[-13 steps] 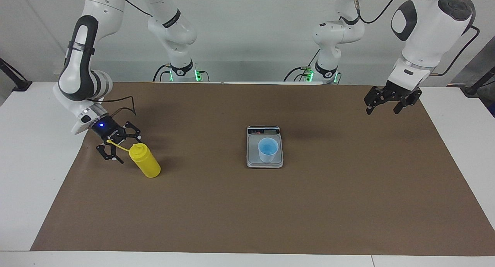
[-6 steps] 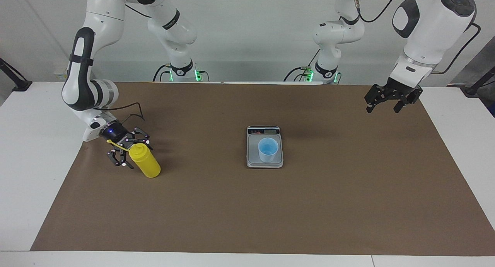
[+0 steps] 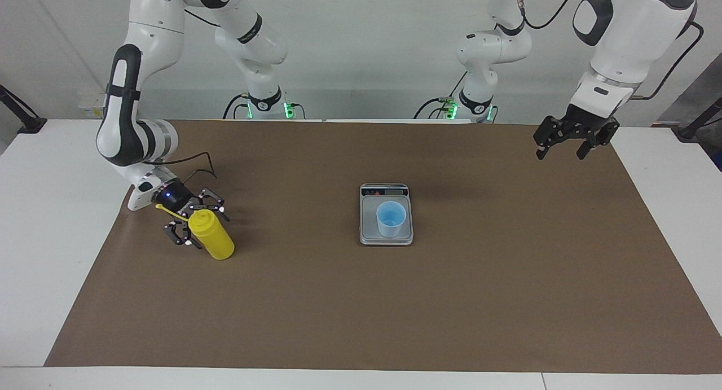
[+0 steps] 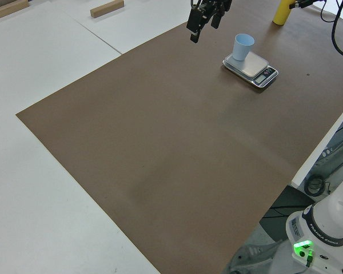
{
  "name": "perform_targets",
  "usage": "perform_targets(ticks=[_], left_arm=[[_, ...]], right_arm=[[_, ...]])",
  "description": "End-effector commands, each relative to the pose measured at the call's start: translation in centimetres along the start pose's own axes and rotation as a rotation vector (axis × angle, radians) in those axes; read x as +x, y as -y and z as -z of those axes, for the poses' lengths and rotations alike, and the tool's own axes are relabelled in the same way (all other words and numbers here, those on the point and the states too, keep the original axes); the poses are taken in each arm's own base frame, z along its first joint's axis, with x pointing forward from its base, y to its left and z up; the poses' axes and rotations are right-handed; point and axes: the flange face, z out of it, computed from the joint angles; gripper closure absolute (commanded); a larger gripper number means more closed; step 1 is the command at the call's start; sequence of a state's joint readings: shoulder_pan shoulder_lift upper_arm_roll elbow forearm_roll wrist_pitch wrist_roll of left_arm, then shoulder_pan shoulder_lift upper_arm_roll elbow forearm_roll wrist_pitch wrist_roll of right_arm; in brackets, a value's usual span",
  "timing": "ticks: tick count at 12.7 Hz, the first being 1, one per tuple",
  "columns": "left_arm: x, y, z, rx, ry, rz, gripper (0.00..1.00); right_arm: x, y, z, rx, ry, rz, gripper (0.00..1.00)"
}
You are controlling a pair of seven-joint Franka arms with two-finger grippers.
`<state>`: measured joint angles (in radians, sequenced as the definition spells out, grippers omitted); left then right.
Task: Pour seasoning into cup on scale with both arms
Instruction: 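Grasp the yellow bottle with the right gripper and lift it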
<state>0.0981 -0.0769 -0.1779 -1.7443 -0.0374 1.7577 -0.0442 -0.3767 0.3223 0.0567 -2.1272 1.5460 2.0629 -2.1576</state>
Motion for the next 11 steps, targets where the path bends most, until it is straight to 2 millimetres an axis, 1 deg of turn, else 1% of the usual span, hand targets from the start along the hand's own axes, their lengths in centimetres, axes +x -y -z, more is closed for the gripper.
perform_targets(ticks=[1,2,3,5,6,7,9,10,11], left_arm=[[-0.7,0.4,0.8,-0.001,0.006,-0.006,0.0],[-0.8,0.3,0.9,0.0,0.008,-0.004,0.0],[-0.9,0.3,0.7,0.0,0.015,-0.004,0.0],[-0.9,0.3,0.7,-0.001,0.014,-0.004,0.0],[-0.9,0.3,0.7,-0.001,0.015,-0.002,0.0],[-0.9,0.4,0.7,-0.001,0.014,-0.001,0.0],[-0.9,0.4,0.7,-0.001,0.015,-0.001,0.0],[-0.9,0.4,0.7,-0.001,0.015,-0.001,0.0],[-0.9,0.5,0.6,-0.001,0.015,0.004,0.0]], right_arm=[[0.2,-0.8,-0.2,-0.013,-0.026,0.027,0.07],[0.5,-1.0,-0.3,-0.014,-0.027,0.03,0.16],[0.9,-1.1,-0.4,-0.015,-0.03,0.034,0.35],[1.2,-1.0,-0.7,-0.008,-0.031,0.037,0.66],[1.9,-1.3,-0.7,-0.012,-0.034,0.047,0.78],[2.2,-1.3,-0.7,-0.012,-0.034,0.044,0.81],[3.2,-1.0,-0.8,-0.008,-0.029,0.03,0.81],[4.9,-0.2,-1.3,-0.003,-0.025,0.052,0.81],[6.9,0.5,-1.1,-0.018,-0.01,0.078,0.81]])
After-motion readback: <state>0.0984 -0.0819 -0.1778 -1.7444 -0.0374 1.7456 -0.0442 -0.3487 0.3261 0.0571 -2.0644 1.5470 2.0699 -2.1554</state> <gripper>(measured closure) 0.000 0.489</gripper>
